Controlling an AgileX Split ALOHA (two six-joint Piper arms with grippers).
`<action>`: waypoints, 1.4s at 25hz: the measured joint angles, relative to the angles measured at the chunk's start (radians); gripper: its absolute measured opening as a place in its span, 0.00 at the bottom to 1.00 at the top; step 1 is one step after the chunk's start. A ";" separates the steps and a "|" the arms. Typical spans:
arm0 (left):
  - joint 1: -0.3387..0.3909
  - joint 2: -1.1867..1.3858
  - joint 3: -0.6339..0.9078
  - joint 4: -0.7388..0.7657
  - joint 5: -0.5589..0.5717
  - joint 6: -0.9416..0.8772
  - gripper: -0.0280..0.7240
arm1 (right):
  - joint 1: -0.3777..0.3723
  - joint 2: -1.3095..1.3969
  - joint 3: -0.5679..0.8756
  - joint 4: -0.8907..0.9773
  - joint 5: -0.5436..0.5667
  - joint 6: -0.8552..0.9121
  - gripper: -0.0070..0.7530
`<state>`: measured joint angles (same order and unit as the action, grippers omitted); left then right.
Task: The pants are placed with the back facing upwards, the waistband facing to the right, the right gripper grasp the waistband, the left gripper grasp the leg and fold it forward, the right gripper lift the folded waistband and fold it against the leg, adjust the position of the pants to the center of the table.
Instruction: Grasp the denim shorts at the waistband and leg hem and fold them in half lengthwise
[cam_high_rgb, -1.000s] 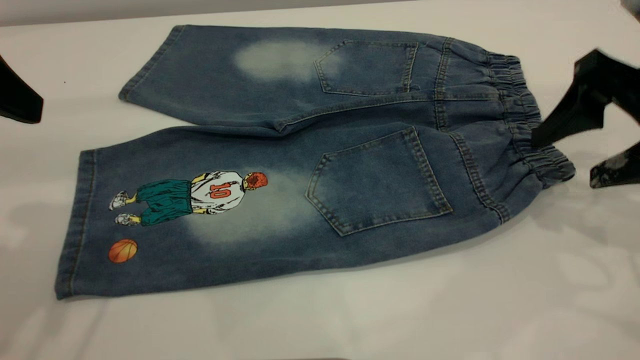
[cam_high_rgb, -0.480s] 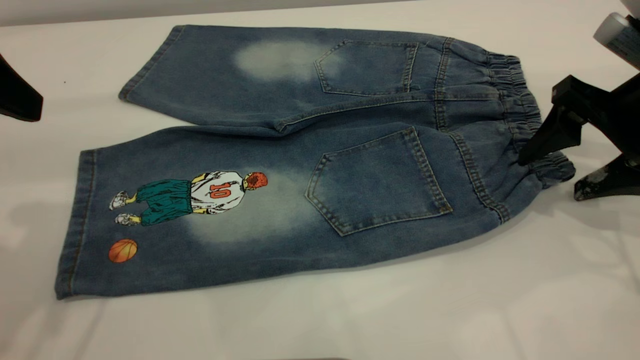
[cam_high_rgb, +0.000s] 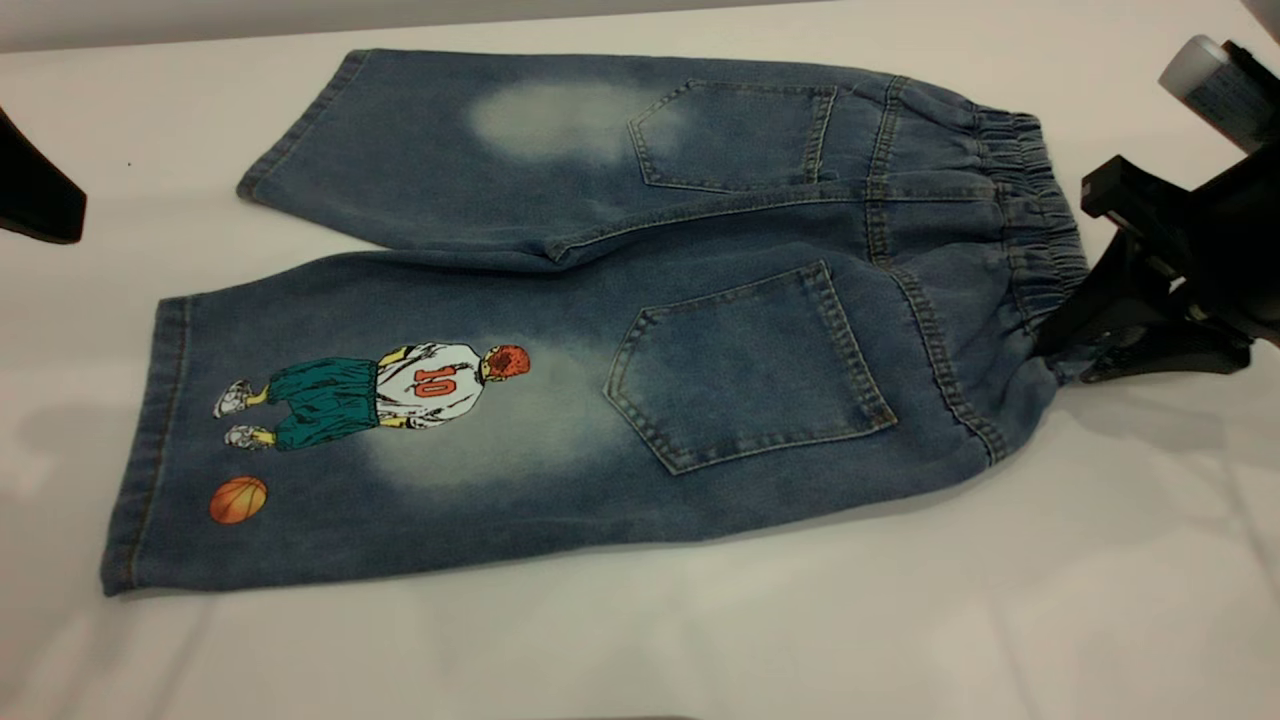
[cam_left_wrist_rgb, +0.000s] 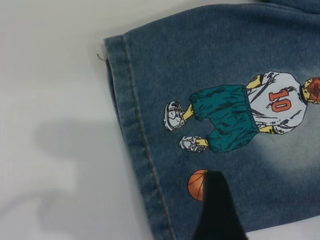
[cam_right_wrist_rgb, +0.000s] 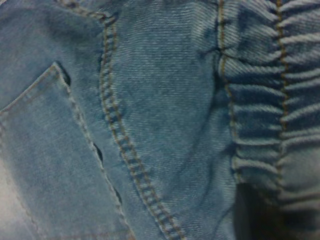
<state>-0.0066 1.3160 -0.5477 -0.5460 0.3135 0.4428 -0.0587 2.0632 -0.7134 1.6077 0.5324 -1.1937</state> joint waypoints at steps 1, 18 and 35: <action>0.000 0.000 0.000 0.000 0.001 0.000 0.62 | 0.000 0.000 -0.001 0.000 0.003 -0.010 0.10; 0.025 0.282 -0.009 0.365 0.119 -0.403 0.62 | 0.000 0.000 -0.037 -0.035 0.061 -0.039 0.06; -0.076 0.585 -0.018 0.361 -0.111 -0.403 0.62 | 0.000 0.000 -0.039 -0.037 0.066 -0.053 0.06</action>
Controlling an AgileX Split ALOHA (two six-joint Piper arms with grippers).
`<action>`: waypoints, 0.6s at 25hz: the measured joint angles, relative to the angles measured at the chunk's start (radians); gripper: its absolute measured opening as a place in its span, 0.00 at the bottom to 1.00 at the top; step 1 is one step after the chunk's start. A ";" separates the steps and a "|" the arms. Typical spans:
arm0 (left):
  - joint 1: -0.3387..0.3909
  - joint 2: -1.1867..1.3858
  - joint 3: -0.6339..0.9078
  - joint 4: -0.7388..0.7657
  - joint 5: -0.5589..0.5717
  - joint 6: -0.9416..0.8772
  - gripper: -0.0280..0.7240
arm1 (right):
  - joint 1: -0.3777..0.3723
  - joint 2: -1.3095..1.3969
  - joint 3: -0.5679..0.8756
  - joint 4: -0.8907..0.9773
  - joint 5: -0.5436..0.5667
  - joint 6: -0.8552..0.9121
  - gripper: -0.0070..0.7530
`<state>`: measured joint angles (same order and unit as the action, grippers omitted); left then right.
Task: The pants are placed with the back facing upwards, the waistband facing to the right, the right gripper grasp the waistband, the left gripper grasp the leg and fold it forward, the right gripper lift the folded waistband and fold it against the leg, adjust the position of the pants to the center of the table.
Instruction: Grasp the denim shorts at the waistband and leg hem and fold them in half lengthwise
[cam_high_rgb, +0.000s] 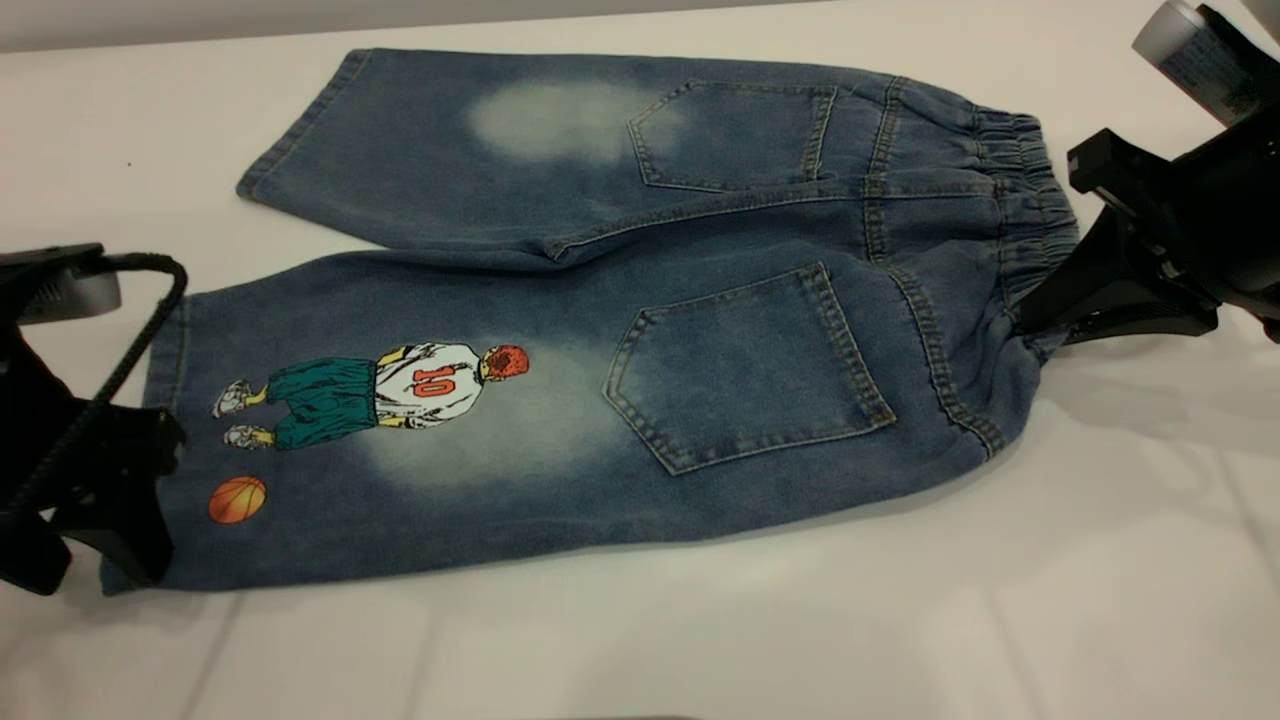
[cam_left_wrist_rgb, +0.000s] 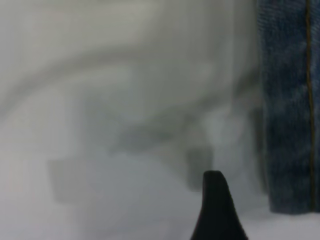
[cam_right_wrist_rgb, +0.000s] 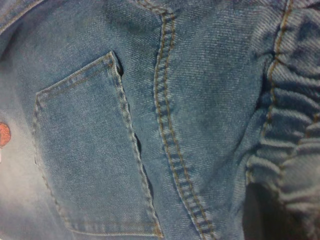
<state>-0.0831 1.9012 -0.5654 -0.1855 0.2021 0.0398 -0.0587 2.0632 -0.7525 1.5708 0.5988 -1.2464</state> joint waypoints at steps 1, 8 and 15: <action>0.000 0.009 0.000 -0.001 -0.009 0.000 0.62 | 0.000 0.000 0.000 0.000 0.000 0.000 0.06; 0.000 0.024 -0.016 -0.002 -0.019 0.001 0.44 | 0.000 0.000 0.000 0.000 0.005 -0.004 0.06; -0.003 0.027 -0.068 -0.005 0.030 0.005 0.11 | 0.000 0.000 0.000 -0.008 0.023 -0.003 0.06</action>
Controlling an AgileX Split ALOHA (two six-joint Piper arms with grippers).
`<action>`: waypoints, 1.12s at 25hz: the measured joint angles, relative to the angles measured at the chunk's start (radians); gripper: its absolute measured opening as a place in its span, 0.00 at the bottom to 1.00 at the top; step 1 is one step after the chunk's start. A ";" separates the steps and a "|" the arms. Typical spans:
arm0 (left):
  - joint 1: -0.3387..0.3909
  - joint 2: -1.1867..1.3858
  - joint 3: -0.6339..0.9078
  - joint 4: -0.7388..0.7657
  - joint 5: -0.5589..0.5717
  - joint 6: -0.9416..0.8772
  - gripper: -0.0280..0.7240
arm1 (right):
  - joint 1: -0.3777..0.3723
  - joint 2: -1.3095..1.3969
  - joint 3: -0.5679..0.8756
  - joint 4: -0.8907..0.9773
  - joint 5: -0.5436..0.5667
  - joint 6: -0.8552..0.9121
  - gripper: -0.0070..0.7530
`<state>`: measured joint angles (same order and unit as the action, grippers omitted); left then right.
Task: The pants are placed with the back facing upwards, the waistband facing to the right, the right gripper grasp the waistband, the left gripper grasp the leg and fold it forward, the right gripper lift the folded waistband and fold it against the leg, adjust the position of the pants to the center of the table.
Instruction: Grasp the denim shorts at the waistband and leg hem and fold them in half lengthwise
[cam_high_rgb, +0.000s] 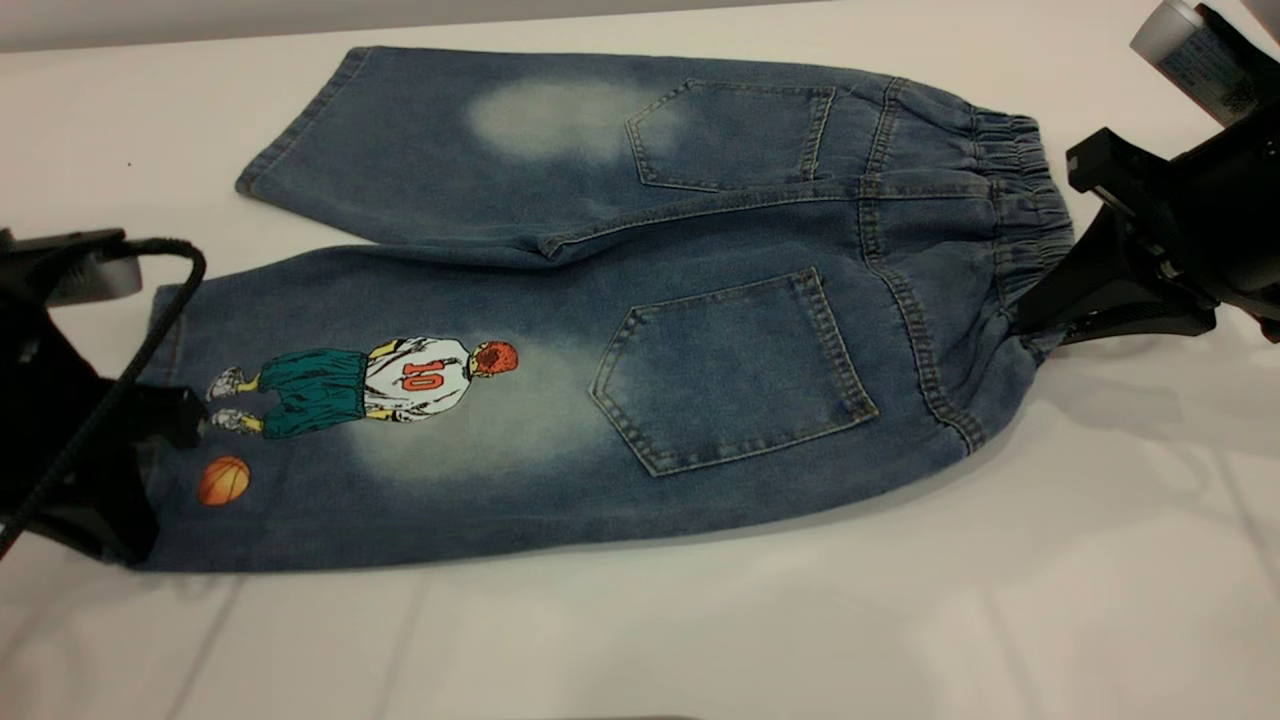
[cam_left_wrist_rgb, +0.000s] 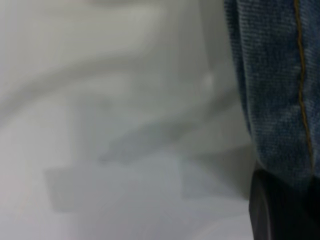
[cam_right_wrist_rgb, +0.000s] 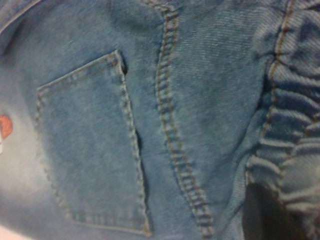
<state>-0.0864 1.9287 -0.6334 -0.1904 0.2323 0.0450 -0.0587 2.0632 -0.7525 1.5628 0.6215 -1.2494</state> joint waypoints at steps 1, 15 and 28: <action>0.000 -0.004 -0.013 0.000 0.025 0.008 0.11 | 0.000 0.000 0.000 -0.007 0.019 0.003 0.06; -0.001 -0.266 -0.316 0.002 0.181 0.080 0.10 | 0.000 -0.266 -0.125 -0.178 0.114 0.180 0.06; -0.001 -0.017 -0.492 0.003 -0.137 0.110 0.10 | 0.000 -0.057 -0.357 -0.215 -0.050 0.270 0.06</action>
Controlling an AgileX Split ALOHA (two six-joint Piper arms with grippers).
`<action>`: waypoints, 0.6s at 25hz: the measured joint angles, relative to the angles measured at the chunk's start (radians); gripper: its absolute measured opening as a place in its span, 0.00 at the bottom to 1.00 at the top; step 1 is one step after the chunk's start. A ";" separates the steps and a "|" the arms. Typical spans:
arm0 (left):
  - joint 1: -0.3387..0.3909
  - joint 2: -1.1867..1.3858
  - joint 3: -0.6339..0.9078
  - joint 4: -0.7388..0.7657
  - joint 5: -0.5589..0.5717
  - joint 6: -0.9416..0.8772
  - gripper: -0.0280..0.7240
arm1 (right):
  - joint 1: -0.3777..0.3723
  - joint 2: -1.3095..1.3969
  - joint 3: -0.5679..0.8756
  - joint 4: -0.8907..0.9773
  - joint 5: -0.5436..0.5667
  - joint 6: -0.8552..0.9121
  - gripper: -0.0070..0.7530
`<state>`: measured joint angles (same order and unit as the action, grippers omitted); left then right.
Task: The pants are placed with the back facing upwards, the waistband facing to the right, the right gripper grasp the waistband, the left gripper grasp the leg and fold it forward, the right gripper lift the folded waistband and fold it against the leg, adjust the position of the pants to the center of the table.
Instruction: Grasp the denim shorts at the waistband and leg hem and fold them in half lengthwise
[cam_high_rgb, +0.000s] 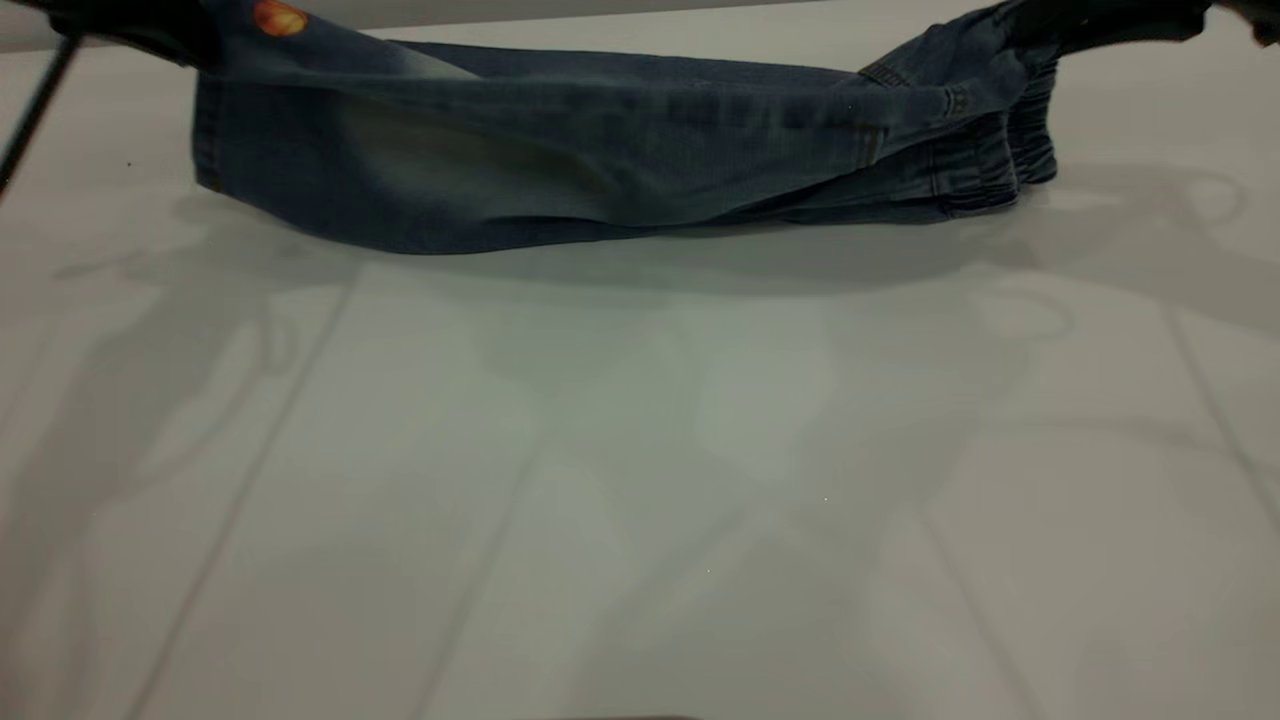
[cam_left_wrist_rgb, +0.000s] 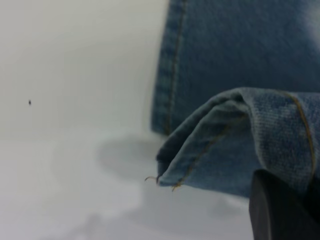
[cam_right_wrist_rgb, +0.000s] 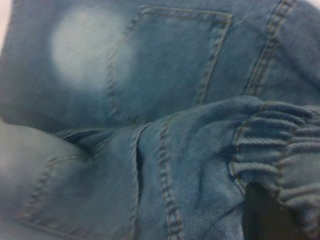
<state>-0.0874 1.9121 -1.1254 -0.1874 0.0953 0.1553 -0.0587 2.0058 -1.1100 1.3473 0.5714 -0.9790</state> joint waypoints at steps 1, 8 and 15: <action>0.000 0.022 0.000 0.000 -0.034 0.000 0.10 | 0.000 0.025 -0.020 0.015 -0.007 -0.014 0.06; -0.002 0.164 -0.002 0.003 -0.318 0.000 0.10 | 0.000 0.154 -0.108 0.225 -0.046 -0.223 0.06; -0.024 0.276 -0.008 0.182 -0.686 -0.004 0.10 | 0.000 0.198 -0.134 0.448 -0.091 -0.493 0.06</action>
<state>-0.1116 2.1884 -1.1329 -0.0052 -0.5905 0.1509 -0.0585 2.2041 -1.2443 1.7949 0.4808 -1.4718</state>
